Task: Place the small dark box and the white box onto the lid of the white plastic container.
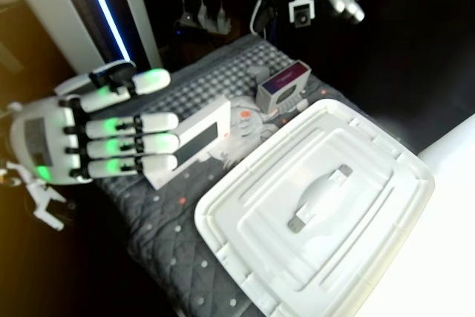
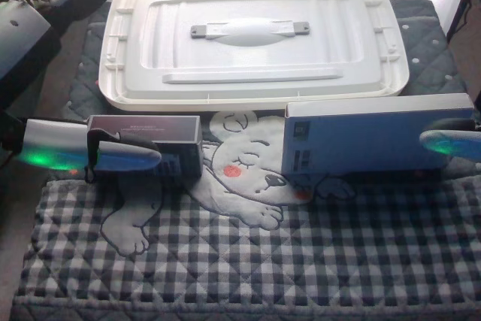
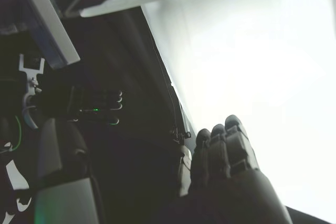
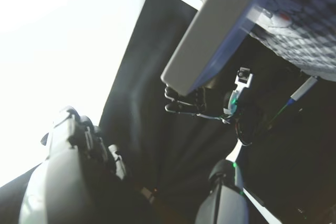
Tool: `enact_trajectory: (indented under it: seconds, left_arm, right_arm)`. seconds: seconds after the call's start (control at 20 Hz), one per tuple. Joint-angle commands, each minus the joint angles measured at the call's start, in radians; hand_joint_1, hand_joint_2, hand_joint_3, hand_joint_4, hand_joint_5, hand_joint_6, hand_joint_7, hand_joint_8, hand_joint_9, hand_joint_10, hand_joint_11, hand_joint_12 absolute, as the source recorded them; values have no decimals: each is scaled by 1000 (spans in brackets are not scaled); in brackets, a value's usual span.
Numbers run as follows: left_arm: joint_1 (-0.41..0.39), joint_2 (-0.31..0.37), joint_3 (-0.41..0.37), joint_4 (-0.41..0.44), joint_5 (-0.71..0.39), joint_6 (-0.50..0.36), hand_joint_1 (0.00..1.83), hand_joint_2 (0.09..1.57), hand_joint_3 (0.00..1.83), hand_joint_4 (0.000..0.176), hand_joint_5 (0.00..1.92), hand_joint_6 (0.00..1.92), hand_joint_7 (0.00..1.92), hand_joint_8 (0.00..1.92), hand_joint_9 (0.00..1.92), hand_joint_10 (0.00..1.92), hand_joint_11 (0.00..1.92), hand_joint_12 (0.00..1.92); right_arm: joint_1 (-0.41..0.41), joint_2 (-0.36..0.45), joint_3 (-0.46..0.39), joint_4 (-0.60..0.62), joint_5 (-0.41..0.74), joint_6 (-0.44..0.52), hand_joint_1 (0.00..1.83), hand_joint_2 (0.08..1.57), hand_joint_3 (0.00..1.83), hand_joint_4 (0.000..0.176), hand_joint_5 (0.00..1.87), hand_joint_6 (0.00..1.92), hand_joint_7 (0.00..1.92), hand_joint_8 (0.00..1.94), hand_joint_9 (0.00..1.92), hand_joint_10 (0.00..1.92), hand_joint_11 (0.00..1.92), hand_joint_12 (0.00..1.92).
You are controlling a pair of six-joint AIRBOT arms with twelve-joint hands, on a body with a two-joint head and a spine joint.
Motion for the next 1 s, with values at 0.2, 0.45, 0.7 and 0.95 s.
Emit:
enact_trajectory:
  seconds: [0.2, 0.45, 0.7, 0.95]
  left_arm:
    - [-22, -16, 20, -8, -73, -3, 802, 741, 32, 0, 117, 0, 139, 2, 157, 3, 0, 617]
    - [-40, -48, 59, -24, 44, -4, 808, 712, 1, 0, 110, 4, 110, 7, 142, 11, 0, 450]
    - [-39, -71, 83, -33, 133, -4, 844, 715, 1, 0, 135, 3, 149, 5, 180, 8, 0, 628]
    - [-31, -85, 104, -44, 187, -5, 780, 717, 4, 0, 126, 0, 145, 0, 135, 0, 0, 642]
  right_arm:
    - [6, -8, 20, 23, 73, 7, 966, 669, 48, 58, 103, 0, 127, 1, 36, 3, 0, 324]
    - [11, -27, 47, 22, -5, 7, 835, 620, 0, 33, 143, 3, 188, 4, 98, 6, 0, 605]
    - [74, -47, 66, -32, -95, 7, 776, 598, 0, 55, 98, 0, 152, 0, 23, 2, 0, 244]
    - [120, -84, 97, -87, -177, 8, 876, 669, 0, 46, 116, 0, 177, 1, 88, 7, 0, 351]
